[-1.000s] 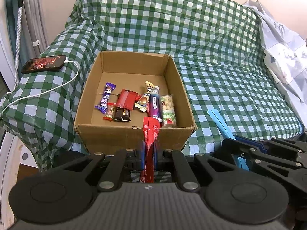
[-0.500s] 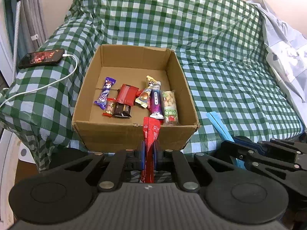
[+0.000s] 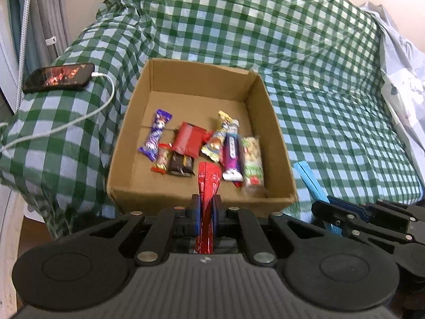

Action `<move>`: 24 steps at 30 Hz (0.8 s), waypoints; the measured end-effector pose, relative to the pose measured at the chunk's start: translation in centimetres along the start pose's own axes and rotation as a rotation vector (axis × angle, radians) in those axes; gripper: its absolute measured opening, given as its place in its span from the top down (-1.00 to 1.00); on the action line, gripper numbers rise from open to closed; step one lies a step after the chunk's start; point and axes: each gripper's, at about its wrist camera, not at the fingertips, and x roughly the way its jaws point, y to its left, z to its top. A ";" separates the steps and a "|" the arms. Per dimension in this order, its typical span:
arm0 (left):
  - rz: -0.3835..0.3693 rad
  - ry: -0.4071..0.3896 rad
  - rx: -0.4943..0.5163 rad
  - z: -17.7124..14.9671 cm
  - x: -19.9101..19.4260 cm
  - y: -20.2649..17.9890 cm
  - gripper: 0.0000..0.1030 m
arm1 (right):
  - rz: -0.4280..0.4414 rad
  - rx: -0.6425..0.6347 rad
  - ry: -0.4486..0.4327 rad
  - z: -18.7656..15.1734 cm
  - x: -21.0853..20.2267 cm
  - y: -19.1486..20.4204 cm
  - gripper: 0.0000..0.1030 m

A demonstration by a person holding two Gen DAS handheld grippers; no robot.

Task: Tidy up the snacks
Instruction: 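Carry the red stick with the left gripper while the right carries the blue stick over the box, then lower both sticks into the box and open both grippers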

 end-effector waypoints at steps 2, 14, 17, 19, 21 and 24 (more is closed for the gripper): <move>0.010 0.004 -0.001 1.3 1.0 0.3 0.83 | 0.009 0.015 0.009 0.9 1.0 -0.3 0.72; 0.057 0.035 -0.004 8.7 8.6 1.9 0.82 | 0.022 0.038 0.031 6.6 9.0 -2.4 0.71; 0.069 0.043 0.002 10.1 10.5 2.2 0.82 | 0.025 0.055 0.037 7.6 11.0 -3.0 0.71; 0.071 0.051 0.003 10.7 11.6 2.4 0.82 | 0.022 0.065 0.045 8.0 12.2 -3.5 0.71; 0.077 0.057 0.008 11.3 12.8 2.5 0.82 | 0.018 0.071 0.053 8.3 13.2 -3.9 0.71; 0.085 0.069 0.014 12.0 14.4 2.5 0.82 | 0.006 0.074 0.060 8.6 14.5 -4.4 0.71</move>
